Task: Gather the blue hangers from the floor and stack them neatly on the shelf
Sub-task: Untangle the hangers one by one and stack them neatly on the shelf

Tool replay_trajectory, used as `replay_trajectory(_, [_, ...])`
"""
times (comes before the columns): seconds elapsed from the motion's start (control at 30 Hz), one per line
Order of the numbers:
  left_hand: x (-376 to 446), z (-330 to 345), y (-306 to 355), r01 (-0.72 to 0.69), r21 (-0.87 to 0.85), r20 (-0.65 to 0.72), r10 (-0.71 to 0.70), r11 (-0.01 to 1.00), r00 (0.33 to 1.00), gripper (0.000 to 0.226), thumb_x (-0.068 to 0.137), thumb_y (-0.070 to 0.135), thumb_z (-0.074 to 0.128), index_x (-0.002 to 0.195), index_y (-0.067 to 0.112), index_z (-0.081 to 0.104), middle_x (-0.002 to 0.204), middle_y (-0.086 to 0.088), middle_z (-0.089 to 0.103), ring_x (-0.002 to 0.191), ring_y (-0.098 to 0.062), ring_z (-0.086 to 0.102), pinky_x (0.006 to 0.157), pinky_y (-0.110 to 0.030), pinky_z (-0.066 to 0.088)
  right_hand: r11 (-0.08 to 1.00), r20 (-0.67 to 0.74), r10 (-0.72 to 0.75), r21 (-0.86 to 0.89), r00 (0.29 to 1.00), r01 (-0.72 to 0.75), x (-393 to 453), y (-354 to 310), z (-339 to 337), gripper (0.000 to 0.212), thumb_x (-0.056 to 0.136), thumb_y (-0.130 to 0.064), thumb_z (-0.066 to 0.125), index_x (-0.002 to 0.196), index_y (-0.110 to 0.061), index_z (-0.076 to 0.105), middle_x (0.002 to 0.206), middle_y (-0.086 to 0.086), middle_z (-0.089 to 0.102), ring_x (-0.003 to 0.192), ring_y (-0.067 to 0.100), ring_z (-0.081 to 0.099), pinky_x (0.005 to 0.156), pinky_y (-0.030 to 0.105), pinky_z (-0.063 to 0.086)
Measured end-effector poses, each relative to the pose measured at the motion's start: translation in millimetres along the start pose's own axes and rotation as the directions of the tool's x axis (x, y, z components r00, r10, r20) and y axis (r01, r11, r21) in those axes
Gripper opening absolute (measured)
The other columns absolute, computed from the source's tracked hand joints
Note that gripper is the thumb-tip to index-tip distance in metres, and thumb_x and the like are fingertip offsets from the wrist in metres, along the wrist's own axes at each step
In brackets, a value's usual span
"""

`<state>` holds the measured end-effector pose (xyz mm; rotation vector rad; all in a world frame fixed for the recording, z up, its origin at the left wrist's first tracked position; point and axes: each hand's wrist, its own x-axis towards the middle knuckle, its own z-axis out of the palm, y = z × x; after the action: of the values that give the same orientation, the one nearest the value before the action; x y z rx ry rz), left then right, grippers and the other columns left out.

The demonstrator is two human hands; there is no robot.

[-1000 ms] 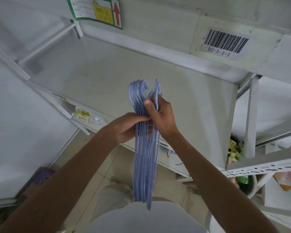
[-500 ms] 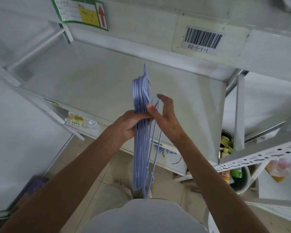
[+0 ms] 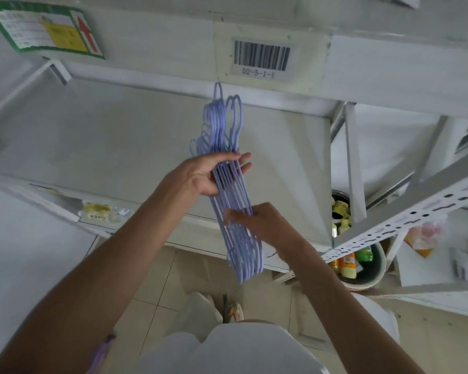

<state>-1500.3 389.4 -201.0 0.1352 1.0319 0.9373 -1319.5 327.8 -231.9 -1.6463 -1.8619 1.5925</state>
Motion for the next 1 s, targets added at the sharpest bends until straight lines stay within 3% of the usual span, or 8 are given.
replay_trajectory(0.1, [17,13,22,0.01,0.08,-0.025,-0.008,0.997,1.0,0.021,0.099,0.005,0.063,0.082,0.007,0.075,0.083,-0.008,0.081,0.074,-0.018,0.078,0.077,-0.032,0.062,0.934,-0.107,-0.091,-0.354,0.99,0.048,27,-16,-30,0.057,0.086,-0.069,0.066,0.088,-0.012,0.077,0.073,0.002,0.067,0.076,0.017,0.06,0.085,0.038,0.045])
replay_trajectory(0.13, [24,16,30,0.009,0.097,-0.043,-0.005,0.995,0.999,0.023,0.098,0.005,0.064,0.079,0.006,0.076,0.081,-0.008,0.08,0.071,-0.017,0.078,0.072,-0.029,0.062,0.953,-0.084,-0.108,-0.291,0.991,0.079,35,-20,-39,0.055,0.088,-0.062,0.069,0.094,-0.009,0.078,0.078,0.005,0.069,0.079,0.02,0.061,0.087,0.038,0.046])
replay_trajectory(0.2, [38,23,47,-0.014,0.079,-0.051,0.018,0.997,0.999,0.022,0.097,0.003,0.066,0.078,0.003,0.076,0.08,-0.011,0.08,0.067,-0.018,0.078,0.065,-0.028,0.063,0.974,0.087,-0.148,0.185,0.985,0.13,51,-24,-51,0.039,0.096,-0.035,0.073,0.112,0.0,0.075,0.095,0.013,0.077,0.092,0.025,0.073,0.091,0.037,0.052])
replay_trajectory(0.27, [51,29,61,-0.041,0.046,-0.036,0.043,0.998,0.998,0.015,0.095,0.001,0.066,0.083,0.001,0.076,0.085,-0.013,0.08,0.069,-0.021,0.079,0.062,-0.031,0.065,0.789,0.236,-0.241,0.612,0.941,0.049,68,-20,-58,0.033,0.103,-0.013,0.062,0.131,0.004,0.063,0.116,0.024,0.074,0.106,0.034,0.074,0.098,0.041,0.057])
replay_trajectory(0.33, [64,31,71,-0.065,0.03,-0.03,0.066,0.997,0.997,0.01,0.094,-0.001,0.066,0.091,0.001,0.076,0.086,-0.014,0.08,0.07,-0.022,0.079,0.057,-0.032,0.064,0.658,0.282,-0.299,0.753,0.912,-0.017,86,-12,-58,0.034,0.106,-0.009,0.055,0.138,0.002,0.057,0.121,0.028,0.071,0.096,0.033,0.075,0.089,0.041,0.061])
replay_trajectory(0.6, [105,-6,57,-0.143,0.086,-0.024,0.145,0.986,0.989,0.014,0.099,-0.001,0.059,0.094,0.003,0.072,0.079,-0.009,0.08,0.072,-0.017,0.079,0.074,-0.03,0.063,0.841,0.505,-0.136,0.513,0.852,-0.17,118,27,-28,0.047,0.11,-0.025,0.048,0.134,0.014,0.055,0.123,0.034,0.068,0.108,0.041,0.071,0.099,0.049,0.057])
replay_trajectory(0.87, [107,-18,59,-0.154,0.124,0.01,0.154,0.98,0.988,0.012,0.1,0.001,0.06,0.097,0.001,0.071,0.082,-0.009,0.08,0.076,-0.017,0.079,0.074,-0.029,0.064,0.715,0.486,-0.223,0.671,0.845,-0.197,118,26,-7,0.035,0.108,-0.018,0.05,0.13,0.007,0.06,0.12,0.026,0.071,0.105,0.038,0.072,0.091,0.043,0.059])
replay_trajectory(1.0, [113,-8,46,-0.192,0.122,0.086,0.182,0.974,0.98,0.014,0.104,0.003,0.056,0.101,-0.001,0.069,0.086,-0.011,0.081,0.097,-0.016,0.076,0.085,-0.032,0.062,0.705,0.448,-0.202,0.684,0.871,-0.189,119,40,-16,0.032,0.109,-0.02,0.052,0.124,0.004,0.066,0.109,0.022,0.073,0.097,0.034,0.072,0.087,0.041,0.06])
